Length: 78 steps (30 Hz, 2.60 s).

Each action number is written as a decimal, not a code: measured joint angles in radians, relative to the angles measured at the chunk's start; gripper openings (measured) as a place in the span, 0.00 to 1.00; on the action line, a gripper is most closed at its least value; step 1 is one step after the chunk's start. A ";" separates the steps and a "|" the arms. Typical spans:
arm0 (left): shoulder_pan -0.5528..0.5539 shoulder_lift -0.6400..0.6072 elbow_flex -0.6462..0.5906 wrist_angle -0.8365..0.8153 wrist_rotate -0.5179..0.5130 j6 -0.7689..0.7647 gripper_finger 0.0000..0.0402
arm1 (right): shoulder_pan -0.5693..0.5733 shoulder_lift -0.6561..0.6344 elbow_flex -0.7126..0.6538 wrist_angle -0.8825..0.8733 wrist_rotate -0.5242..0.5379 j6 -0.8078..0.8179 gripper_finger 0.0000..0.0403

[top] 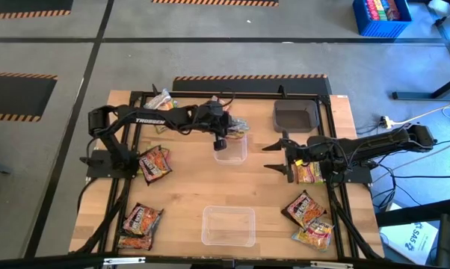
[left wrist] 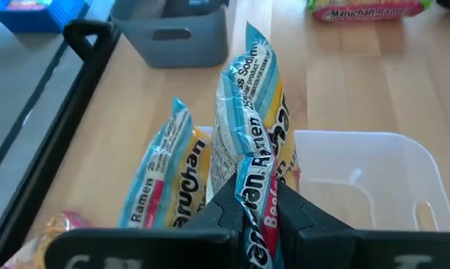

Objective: Sort Maruchan noodles
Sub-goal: Put the middle blue noodle pack into the top transparent bin

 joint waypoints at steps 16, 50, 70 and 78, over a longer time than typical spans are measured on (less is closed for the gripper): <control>0.038 -0.001 -0.197 0.372 0.092 -0.040 0.05 | 0.000 0.000 0.000 0.002 0.000 0.000 0.68; 0.024 -0.013 -0.154 0.401 0.089 -0.082 0.05 | -0.113 0.305 0.000 -0.089 0.460 0.062 0.68; 0.024 0.035 -0.153 0.425 0.088 -0.082 0.05 | -0.183 0.489 0.000 0.107 0.252 0.091 0.68; 0.025 0.073 -0.153 0.426 0.065 -0.082 0.05 | -0.183 0.489 0.000 0.110 0.251 0.091 0.68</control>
